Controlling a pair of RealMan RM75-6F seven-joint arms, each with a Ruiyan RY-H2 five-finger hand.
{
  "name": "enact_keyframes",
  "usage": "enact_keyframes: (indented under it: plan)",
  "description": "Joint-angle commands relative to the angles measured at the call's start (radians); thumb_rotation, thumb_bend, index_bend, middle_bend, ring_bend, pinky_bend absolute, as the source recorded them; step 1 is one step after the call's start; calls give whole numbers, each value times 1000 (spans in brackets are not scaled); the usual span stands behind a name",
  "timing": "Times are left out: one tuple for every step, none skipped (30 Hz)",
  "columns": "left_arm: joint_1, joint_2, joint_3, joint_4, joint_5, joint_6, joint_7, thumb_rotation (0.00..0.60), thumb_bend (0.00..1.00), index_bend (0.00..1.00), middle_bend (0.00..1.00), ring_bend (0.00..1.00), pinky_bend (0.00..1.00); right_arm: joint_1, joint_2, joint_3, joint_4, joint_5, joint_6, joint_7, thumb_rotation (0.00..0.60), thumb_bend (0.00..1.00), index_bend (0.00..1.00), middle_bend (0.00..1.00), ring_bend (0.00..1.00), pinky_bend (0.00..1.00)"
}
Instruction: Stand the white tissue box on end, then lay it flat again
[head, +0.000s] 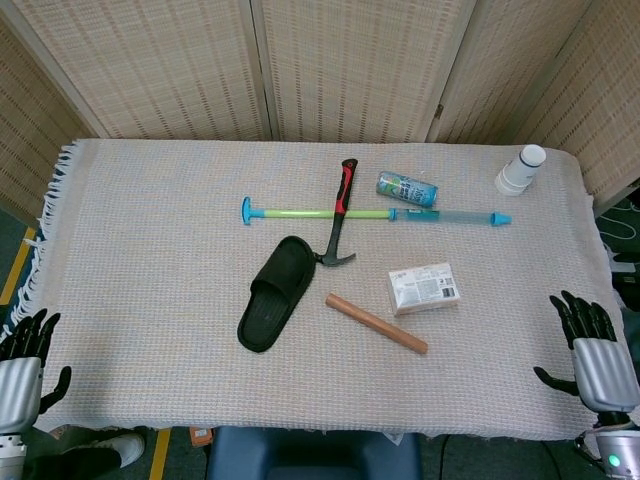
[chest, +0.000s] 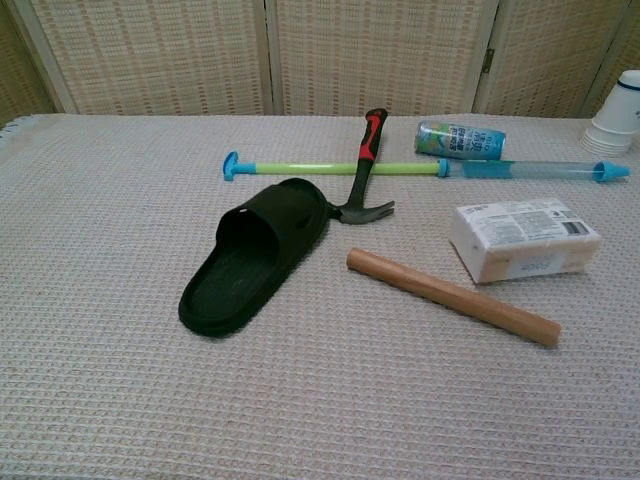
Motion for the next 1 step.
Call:
enact_keyframes:
  plan:
    - [-2,-2,-2,2,-5,-3,3,600,399,66,0,0,166,-20,4,-7,27,39,-18,-10,600,88,20,0,0,0]
